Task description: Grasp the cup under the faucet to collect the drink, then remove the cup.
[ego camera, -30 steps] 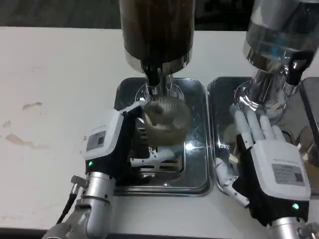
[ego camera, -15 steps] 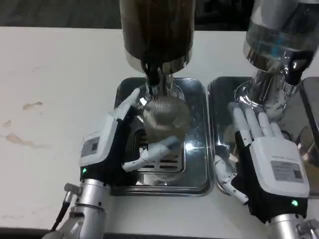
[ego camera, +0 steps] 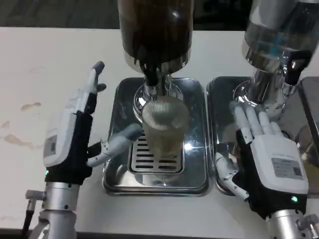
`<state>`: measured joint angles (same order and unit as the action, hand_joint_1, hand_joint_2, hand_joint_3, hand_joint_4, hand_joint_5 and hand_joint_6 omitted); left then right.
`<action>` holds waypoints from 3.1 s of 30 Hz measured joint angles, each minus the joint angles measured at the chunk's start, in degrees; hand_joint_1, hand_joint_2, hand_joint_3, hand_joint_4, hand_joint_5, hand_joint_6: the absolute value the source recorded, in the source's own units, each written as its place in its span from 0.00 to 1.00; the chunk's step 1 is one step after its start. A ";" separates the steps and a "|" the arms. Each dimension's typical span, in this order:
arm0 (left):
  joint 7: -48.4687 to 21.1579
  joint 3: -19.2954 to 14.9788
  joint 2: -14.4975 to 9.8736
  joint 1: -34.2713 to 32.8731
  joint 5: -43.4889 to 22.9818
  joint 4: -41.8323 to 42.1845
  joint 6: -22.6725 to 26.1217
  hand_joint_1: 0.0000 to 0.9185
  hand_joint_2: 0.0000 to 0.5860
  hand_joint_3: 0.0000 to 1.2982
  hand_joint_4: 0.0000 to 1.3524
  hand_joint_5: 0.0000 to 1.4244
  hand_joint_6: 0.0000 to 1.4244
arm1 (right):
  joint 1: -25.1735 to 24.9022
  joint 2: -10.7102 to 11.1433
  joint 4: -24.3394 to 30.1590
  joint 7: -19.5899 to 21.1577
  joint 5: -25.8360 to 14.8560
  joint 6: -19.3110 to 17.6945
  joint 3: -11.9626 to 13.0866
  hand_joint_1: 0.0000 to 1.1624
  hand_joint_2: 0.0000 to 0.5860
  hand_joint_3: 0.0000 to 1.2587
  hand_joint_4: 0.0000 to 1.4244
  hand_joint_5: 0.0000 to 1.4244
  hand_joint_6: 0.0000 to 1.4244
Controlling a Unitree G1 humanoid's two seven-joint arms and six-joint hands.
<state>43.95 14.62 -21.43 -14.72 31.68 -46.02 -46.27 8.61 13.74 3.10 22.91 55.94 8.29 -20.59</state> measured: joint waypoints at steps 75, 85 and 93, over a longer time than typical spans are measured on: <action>-82.38 -10.97 1.43 -4.42 -42.06 37.67 24.13 0.00 0.05 0.00 0.00 0.00 0.00 | -0.40 -0.40 -0.54 1.63 -1.06 -0.17 -0.94 0.15 0.87 0.01 0.00 0.00 0.03; -81.21 -10.29 0.68 -4.40 -39.65 38.22 23.21 0.00 0.05 0.00 0.00 0.00 0.00 | -1.60 0.28 -2.71 -3.77 -20.10 -13.32 3.81 0.32 0.60 0.00 0.00 0.00 0.05; -80.27 -9.82 0.51 -4.37 -38.70 38.37 22.74 0.00 0.05 0.00 0.00 0.00 0.00 | -3.50 0.03 -5.34 -9.44 -27.28 -17.35 5.14 0.44 0.44 0.00 0.00 0.00 0.00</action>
<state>-36.32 4.81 -20.92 -19.09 -7.02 -7.65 -23.52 5.11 13.77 -2.24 13.47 28.66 -9.06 -15.45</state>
